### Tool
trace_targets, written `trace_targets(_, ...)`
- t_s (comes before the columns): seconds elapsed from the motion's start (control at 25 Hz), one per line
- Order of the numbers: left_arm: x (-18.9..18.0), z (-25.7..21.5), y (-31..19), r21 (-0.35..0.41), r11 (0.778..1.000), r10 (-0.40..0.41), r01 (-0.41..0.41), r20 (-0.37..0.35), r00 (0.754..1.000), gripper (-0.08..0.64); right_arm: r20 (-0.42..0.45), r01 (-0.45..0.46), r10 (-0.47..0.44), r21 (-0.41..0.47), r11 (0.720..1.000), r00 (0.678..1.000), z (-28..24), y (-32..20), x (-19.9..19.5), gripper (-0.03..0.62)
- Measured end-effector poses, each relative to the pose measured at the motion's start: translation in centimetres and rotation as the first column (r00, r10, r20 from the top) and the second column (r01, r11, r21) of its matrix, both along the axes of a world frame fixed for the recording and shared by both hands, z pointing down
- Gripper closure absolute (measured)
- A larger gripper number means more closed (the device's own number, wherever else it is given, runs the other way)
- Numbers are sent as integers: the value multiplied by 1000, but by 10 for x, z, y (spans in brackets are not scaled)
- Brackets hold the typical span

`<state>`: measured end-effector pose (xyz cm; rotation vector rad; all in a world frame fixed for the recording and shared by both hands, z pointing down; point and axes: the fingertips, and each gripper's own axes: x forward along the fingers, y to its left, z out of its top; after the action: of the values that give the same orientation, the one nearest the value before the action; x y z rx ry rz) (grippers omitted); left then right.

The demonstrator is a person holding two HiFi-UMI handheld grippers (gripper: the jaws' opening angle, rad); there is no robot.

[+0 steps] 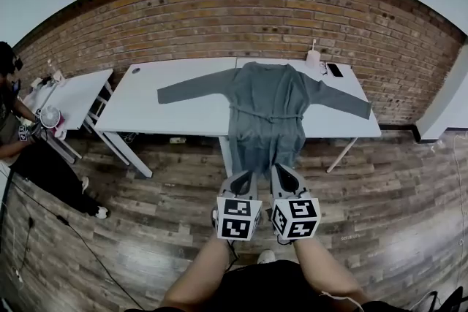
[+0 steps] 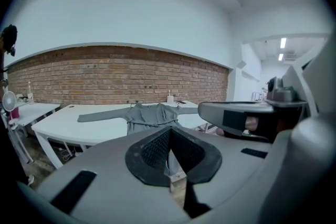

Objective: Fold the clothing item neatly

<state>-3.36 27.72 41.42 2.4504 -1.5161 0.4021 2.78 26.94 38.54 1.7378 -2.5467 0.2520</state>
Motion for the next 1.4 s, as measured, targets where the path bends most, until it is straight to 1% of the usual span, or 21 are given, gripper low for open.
trace_targets(0.12,29,-3,-31,23,1000,18,-18,26,1000,572,1,14,-14,7,1000,1000,-1,-32,23,591)
trace_targets(0.24,48,4,-50,20,999,24,-26,70,997,572,27,12,-12,-3,1000,1000,3,-54,40,591)
trace_targets(0.36,54,4,-68,16,1000,17,-19,80,997,572,37,22,-22,-1,1000,999,5,-69,46,591)
trace_targets(0.48,57,6,-89,24,1000,8,-10,81,997,572,36,34,-34,-24,999,999,16,-87,47,591)
trace_targets(0.6,60,19,-110,-9,1000,5,-4,78,997,572,16,50,-49,-33,998,999,25,-106,48,591)
trace_targets(0.68,62,25,-130,-18,1000,15,-13,77,997,572,9,47,-46,-31,998,999,28,-124,49,591)
trace_targets(0.8,69,26,-167,-5,999,42,-42,78,996,572,2,29,-29,-31,999,1000,31,-160,54,591)
trace_targets(1.08,71,8,-281,39,992,115,-118,64,991,572,-10,-35,34,-36,999,999,21,-264,55,591)
trace_targets(1.28,51,-5,-354,10,991,137,-137,-20,990,572,-24,-78,77,-37,996,997,9,-328,40,591)
trace_targets(1.4,41,3,-384,-11,987,158,-158,-29,987,572,-26,-102,100,-76,992,995,23,-359,32,591)
